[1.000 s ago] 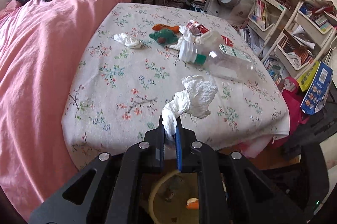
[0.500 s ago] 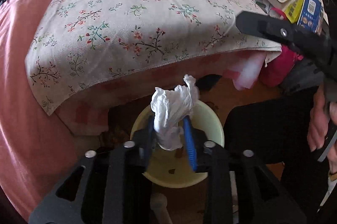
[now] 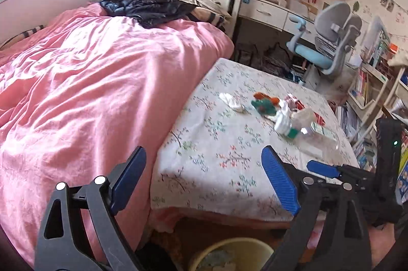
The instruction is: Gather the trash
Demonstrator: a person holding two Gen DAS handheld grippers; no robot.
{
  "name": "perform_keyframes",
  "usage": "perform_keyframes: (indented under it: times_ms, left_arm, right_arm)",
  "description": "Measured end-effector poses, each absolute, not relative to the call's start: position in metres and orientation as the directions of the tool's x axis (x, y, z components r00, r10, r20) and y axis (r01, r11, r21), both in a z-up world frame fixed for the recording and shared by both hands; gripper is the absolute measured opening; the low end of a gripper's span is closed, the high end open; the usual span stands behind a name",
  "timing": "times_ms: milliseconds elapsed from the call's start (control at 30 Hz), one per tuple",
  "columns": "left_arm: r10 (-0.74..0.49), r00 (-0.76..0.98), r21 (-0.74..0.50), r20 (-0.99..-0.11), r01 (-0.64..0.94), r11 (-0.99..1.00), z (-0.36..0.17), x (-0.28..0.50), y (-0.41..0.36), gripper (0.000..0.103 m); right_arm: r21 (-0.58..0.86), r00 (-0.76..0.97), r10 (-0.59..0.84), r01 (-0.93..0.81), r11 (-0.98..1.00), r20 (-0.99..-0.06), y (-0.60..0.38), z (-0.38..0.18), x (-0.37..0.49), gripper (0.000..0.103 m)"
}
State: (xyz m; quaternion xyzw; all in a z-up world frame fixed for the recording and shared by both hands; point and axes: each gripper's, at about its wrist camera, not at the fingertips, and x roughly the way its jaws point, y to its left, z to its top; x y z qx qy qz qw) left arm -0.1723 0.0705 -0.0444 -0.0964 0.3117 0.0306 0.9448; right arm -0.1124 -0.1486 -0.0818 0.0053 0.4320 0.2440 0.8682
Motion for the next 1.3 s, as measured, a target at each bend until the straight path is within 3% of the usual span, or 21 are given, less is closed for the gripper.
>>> perform_keyframes:
  times_ms: [133,333,500,600,1300]
  left_arm:
    - [0.009,0.806,-0.174,-0.591,-0.139,0.975,-0.035,-0.143,0.078,0.09]
    - [0.027,0.826,-0.187,-0.564,-0.159,0.969,-0.022,-0.109,0.077,0.093]
    - [-0.005,0.812,-0.263,-0.584,-0.183,0.947,-0.026,-0.1,0.086,0.094]
    - [-0.013,0.803,-0.285,-0.596,-0.196,0.938,-0.03,-0.097,0.089,0.094]
    - [-0.088,0.764,-0.365,-0.639,-0.2,0.909,-0.043,-0.094,0.09,0.095]
  right_arm:
    - [0.191,0.481,0.418,-0.452,0.871,-0.771,-0.128,-0.095,-0.077,0.055]
    - [0.16,0.431,0.419,-0.519,0.84,-0.799,-0.1,-0.116,-0.035,0.064]
    - [0.135,0.411,0.434,-0.583,0.801,-0.802,-0.087,-0.118,-0.006,0.077]
    - [0.062,0.4,0.396,-0.635,0.77,-0.826,-0.075,-0.124,0.004,0.095]
    - [0.061,0.393,0.419,-0.665,0.744,-0.818,-0.071,-0.125,0.04,0.096]
